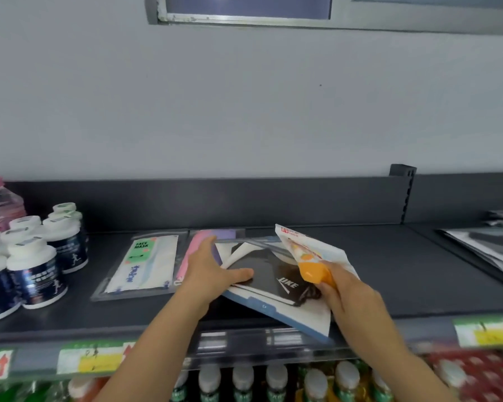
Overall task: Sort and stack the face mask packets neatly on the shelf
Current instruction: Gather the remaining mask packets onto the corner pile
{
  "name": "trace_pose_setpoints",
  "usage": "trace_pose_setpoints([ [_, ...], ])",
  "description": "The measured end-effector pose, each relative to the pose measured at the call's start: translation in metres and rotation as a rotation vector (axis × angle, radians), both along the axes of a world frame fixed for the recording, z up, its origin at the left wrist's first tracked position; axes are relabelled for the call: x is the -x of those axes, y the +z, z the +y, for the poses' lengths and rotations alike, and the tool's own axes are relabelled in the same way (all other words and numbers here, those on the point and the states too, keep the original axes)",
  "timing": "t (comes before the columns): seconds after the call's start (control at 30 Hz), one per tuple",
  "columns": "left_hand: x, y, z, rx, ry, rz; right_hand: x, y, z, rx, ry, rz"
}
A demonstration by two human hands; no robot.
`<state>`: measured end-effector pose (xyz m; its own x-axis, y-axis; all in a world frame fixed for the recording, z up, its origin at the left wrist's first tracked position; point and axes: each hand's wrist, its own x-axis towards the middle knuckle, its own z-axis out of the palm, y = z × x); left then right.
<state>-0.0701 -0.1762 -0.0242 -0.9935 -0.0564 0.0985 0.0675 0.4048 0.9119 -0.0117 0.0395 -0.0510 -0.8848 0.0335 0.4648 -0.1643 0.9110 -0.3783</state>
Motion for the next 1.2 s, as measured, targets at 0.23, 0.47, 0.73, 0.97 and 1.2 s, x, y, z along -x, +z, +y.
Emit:
trace_pose_setpoints([
  [0.23,0.003,-0.005,0.008,-0.185,-0.026,-0.147,0.004,-0.007,0.004,-0.106,0.031,0.051],
  [0.47,-0.008,0.006,0.019,-0.229,-0.062,-0.08,0.004,0.0,0.009,-0.034,0.124,0.035],
  [0.73,-0.025,0.022,0.061,-0.303,-0.082,0.24,0.013,-0.011,0.033,0.134,0.432,0.327],
  [0.97,-0.028,0.009,0.103,-0.276,0.051,0.305,0.014,-0.016,0.069,0.0,0.364,0.267],
  [1.2,-0.031,0.015,0.157,-0.326,-0.049,0.476,-0.013,0.012,0.131,0.668,0.055,0.137],
])
